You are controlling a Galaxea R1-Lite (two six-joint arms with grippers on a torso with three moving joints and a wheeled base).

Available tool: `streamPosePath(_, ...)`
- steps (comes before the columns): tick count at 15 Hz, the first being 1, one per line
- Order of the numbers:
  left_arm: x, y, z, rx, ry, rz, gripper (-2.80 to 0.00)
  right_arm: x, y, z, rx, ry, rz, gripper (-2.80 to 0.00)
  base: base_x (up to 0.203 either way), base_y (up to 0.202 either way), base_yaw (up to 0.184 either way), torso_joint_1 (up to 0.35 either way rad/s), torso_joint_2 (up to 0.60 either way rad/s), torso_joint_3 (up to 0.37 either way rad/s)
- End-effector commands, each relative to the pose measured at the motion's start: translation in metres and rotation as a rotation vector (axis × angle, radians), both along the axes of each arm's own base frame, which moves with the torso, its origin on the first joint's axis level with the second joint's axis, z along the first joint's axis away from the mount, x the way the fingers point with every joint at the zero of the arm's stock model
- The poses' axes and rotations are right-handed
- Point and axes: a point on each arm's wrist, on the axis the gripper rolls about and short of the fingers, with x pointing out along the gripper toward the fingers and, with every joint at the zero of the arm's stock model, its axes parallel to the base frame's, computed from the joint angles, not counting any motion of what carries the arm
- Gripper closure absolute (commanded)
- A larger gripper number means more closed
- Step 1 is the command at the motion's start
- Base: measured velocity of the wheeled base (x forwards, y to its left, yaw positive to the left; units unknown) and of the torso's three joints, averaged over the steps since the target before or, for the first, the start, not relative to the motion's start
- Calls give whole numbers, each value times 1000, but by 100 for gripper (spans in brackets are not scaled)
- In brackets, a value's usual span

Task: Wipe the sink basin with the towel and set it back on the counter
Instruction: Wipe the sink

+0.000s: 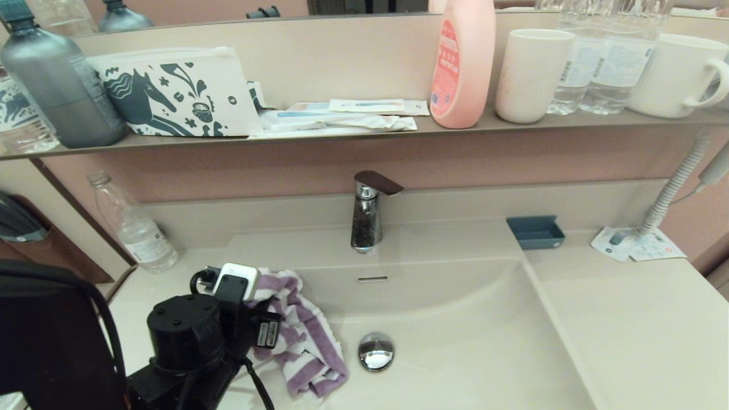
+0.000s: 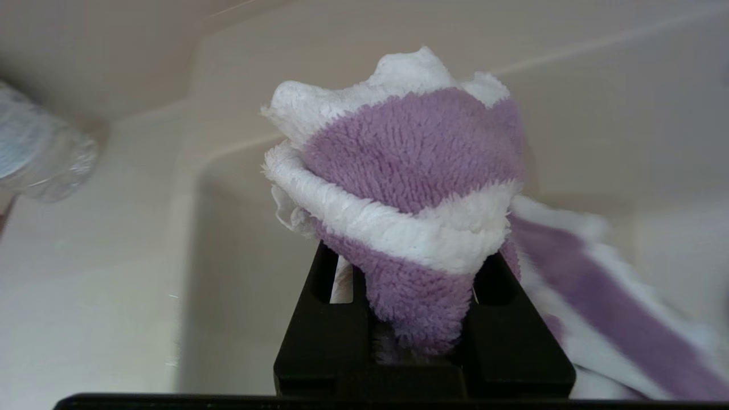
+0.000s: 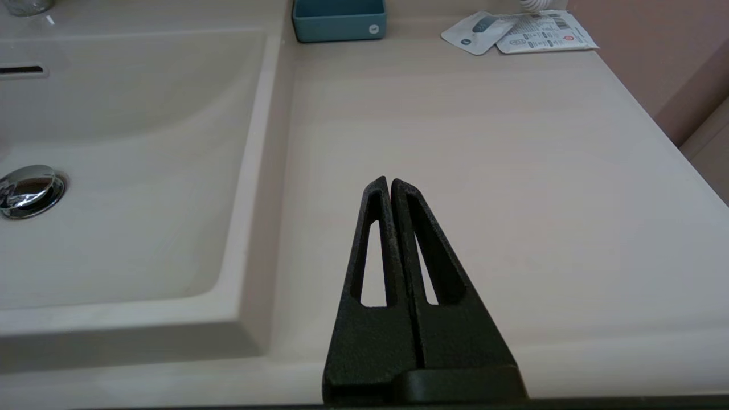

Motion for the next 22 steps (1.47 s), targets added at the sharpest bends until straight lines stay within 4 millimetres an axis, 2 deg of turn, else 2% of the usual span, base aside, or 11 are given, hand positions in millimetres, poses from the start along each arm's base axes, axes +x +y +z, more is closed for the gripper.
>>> streamPosePath(1, -15, -21, 8, -33, -51, -83, 0, 0, 0, 0, 0, 0, 0, 0, 0, 0, 0, 0, 0, 0)
streamPosePath(3, -31, -46, 11, -47, -75, -140, 0, 0, 0, 0, 0, 0, 0, 0, 0, 0, 0, 0, 0, 0)
streamPosePath(5, -30, -57, 17, -52, -87, -134, 0, 0, 0, 0, 0, 0, 0, 0, 0, 0, 0, 0, 0, 0)
streamPosePath(10, -38, -59, 19, -46, -71, -167, 0, 0, 0, 0, 0, 0, 0, 0, 0, 0, 0, 0, 0, 0)
streamPosePath(18, -33, -64, 26, -68, -99, -158, 0, 0, 0, 0, 0, 0, 0, 0, 0, 0, 0, 0, 0, 0)
streamPosePath(22, -29, -65, 36, -74, -108, -150, 0, 0, 0, 0, 0, 0, 0, 0, 0, 0, 0, 0, 0, 0)
